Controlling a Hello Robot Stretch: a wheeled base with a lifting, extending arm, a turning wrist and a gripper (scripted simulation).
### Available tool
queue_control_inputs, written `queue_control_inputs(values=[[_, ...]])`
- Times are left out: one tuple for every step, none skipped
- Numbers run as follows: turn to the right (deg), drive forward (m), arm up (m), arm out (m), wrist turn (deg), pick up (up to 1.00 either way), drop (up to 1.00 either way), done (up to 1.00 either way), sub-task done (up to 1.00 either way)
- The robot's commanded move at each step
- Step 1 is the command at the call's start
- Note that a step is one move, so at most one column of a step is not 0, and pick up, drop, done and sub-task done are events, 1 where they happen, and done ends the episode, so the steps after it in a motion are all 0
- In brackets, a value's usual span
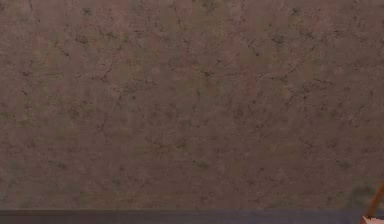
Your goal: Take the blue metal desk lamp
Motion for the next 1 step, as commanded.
queue_control_inputs(values=[[0.0,0.0,0.5,0.0,0.0,0.0,0.0,0.0,0.0]])
